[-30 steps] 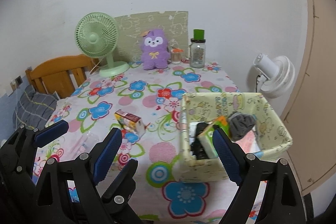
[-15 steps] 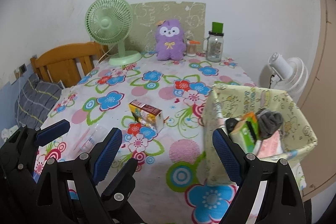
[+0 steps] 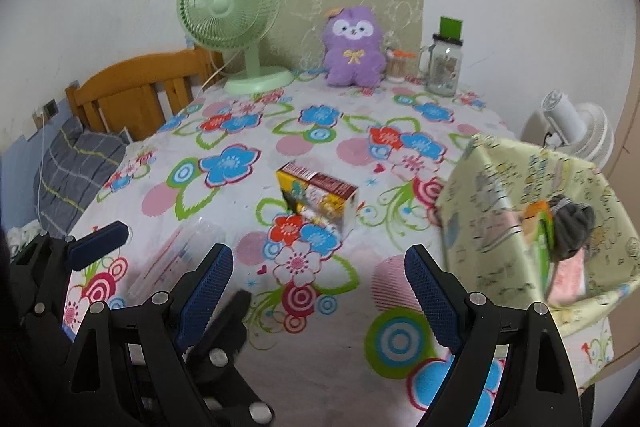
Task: Organize soft objects
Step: 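Grasp the clear plastic straw pack with the left gripper and lift it, then grasp the brown juice carton with the right gripper while the left holds the straws, then carry the juice carton and straw pack over the paper box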
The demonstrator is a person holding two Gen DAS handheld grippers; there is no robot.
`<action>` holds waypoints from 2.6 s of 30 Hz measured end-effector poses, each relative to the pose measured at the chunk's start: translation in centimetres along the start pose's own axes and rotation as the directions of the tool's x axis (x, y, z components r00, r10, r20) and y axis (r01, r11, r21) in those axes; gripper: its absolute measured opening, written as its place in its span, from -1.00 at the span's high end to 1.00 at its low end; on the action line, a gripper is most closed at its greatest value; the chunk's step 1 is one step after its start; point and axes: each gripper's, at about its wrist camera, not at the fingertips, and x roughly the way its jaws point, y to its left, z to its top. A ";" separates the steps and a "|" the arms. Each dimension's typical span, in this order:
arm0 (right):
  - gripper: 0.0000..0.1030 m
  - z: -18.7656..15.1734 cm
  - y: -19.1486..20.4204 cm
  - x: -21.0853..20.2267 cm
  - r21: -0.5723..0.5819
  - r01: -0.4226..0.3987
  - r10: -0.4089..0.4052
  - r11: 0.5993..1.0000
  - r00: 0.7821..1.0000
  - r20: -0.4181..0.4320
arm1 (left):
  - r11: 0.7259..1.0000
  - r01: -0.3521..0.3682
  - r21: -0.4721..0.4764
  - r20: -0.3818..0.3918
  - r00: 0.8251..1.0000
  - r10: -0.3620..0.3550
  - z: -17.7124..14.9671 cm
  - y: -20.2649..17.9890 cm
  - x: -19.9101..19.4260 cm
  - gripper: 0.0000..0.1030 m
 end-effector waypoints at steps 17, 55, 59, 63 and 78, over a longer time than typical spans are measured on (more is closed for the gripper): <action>-0.74 -0.9 1.5 4.6 0.001 -0.014 0.014 1.000 0.995 -0.100 | 0.997 -0.043 -0.070 -0.126 0.991 0.034 -1.6 3.7 4.9 -0.81; -0.75 4.0 -1.6 10.0 0.045 0.009 -0.005 0.999 0.996 -0.086 | 0.993 0.092 -0.079 -0.127 0.987 -0.101 4.1 0.7 9.3 0.45; -0.70 4.1 -1.6 10.9 0.047 0.000 0.005 0.999 0.995 -0.096 | 0.993 0.088 -0.079 -0.136 0.986 -0.098 4.2 0.8 9.9 0.45; -0.17 4.0 -1.6 12.0 0.059 -0.047 0.055 0.997 0.988 -0.143 | 0.993 0.087 -0.075 -0.139 0.986 -0.097 4.1 0.7 10.1 0.45; 0.55 3.1 -1.8 10.4 0.081 -0.049 0.060 0.996 0.987 -0.147 | 0.994 0.079 -0.070 -0.127 0.988 -0.088 3.6 0.2 8.9 0.45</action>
